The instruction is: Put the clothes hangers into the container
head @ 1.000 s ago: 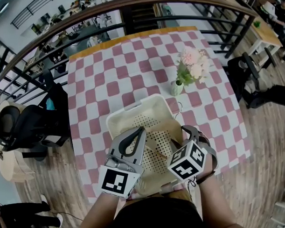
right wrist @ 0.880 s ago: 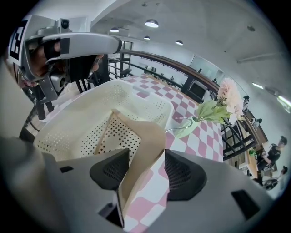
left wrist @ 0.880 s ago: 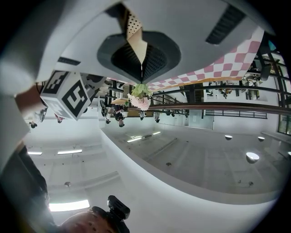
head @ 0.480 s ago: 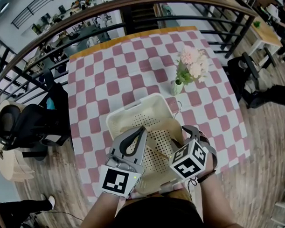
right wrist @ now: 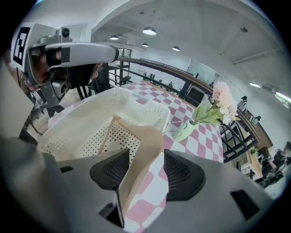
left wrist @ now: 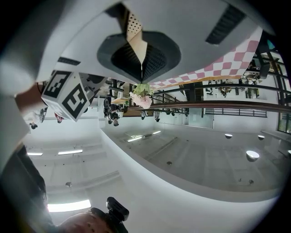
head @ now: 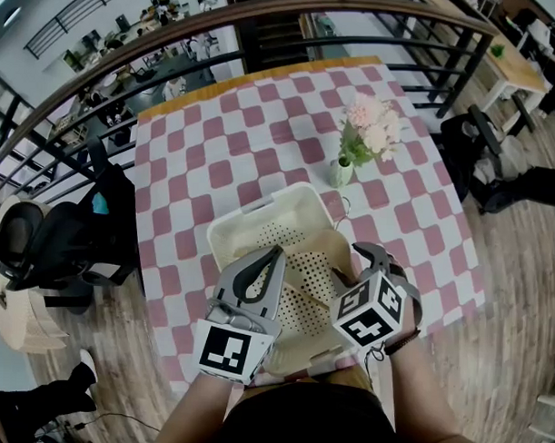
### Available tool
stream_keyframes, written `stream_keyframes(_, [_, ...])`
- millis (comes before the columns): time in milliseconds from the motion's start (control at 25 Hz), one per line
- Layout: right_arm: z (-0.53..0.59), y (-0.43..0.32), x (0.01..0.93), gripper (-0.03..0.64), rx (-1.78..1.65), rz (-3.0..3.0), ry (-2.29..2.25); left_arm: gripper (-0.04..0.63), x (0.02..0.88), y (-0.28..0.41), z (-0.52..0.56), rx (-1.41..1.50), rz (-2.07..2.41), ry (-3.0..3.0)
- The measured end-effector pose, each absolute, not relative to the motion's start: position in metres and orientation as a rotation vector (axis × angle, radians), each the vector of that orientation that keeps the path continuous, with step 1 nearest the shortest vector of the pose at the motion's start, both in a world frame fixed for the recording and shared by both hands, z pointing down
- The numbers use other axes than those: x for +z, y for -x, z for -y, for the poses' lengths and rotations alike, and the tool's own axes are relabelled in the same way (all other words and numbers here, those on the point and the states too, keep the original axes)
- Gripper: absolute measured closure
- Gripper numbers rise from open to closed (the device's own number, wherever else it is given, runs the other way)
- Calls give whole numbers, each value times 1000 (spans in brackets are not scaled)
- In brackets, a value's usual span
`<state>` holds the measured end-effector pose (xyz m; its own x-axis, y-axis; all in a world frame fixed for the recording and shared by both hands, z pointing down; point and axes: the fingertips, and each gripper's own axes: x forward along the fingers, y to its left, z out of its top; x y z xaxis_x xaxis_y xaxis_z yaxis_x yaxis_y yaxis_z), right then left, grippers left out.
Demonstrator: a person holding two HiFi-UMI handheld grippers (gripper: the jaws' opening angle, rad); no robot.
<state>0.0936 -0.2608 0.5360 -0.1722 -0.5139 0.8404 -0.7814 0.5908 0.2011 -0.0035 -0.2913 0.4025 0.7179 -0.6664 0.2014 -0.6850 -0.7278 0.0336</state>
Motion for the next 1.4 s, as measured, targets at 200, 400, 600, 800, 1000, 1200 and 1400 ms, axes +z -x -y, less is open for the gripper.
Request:
stream_keyframes(200, [255, -85, 527, 382, 343, 1885, -1043, 586, 396, 4, 286, 264, 1122, -2824])
stream_keyframes(400, [250, -79, 512, 382, 352, 1953, -1064, 586, 391, 7, 277, 273, 1143, -2840])
stream_keyframes(600, [246, -78, 496, 382, 340, 2002, -1098, 586, 383, 7, 266, 266, 1155, -2856])
stream_keyframes(800, [243, -73, 480, 382, 292, 2031, -1120, 586, 376, 10, 257, 246, 1163, -2867])
stream_keyframes(1000, [237, -70, 462, 382, 228, 2046, -1148, 586, 369, 15, 248, 256, 1187, -2870])
stream_keyframes(1200, [237, -67, 440, 382, 156, 2093, -1219, 586, 364, 19, 244, 245, 1193, -2877])
stream_keyframes(1400, [238, -65, 417, 382, 100, 2152, -1270, 586, 358, 19, 241, 225, 1190, -2893])
